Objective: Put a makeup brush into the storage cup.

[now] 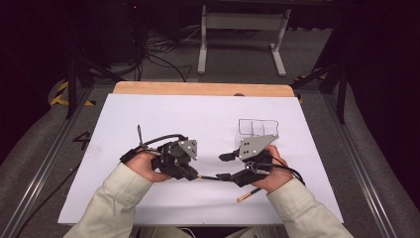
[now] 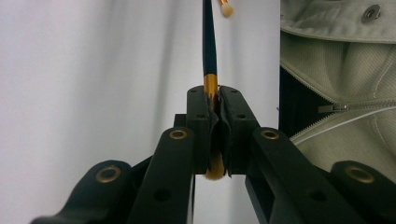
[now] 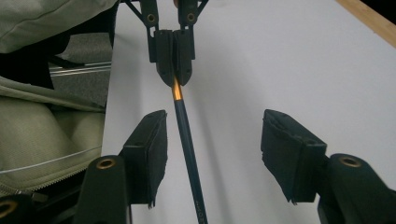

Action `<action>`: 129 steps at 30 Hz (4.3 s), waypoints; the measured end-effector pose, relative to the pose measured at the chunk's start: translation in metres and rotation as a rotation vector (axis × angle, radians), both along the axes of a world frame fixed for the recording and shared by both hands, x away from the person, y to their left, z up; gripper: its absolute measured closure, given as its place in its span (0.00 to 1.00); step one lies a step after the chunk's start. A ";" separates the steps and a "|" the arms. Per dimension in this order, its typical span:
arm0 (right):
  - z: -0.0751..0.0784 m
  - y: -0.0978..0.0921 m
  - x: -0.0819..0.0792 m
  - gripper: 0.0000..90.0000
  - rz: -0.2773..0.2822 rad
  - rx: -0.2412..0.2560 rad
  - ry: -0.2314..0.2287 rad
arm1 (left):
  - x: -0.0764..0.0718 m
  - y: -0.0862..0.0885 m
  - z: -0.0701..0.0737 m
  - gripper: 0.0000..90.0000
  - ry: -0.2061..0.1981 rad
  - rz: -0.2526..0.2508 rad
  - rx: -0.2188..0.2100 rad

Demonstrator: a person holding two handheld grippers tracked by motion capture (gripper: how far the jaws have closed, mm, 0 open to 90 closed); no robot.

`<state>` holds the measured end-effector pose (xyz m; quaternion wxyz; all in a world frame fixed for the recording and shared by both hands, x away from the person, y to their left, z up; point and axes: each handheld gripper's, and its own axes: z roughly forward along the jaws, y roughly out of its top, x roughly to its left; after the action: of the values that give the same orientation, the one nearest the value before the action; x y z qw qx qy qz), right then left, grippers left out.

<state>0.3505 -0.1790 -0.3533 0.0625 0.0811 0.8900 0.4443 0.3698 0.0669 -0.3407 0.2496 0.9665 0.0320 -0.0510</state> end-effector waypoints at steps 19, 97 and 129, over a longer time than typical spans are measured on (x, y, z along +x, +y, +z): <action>-0.015 0.021 0.002 0.51 0.017 -0.076 0.052 | 0.000 -0.003 -0.002 0.93 0.009 0.001 0.011; -0.010 0.008 0.002 0.93 0.009 -0.125 0.019 | 0.005 0.045 0.005 0.48 0.010 0.117 -0.319; 0.021 -0.048 0.015 0.93 -0.355 0.289 -0.156 | -0.003 0.076 -0.041 0.27 -0.060 0.305 -0.401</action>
<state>0.3656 -0.2274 -0.3321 0.1960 0.2098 0.7814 0.5541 0.3666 0.1434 -0.3816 0.4420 0.8827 0.1593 0.0106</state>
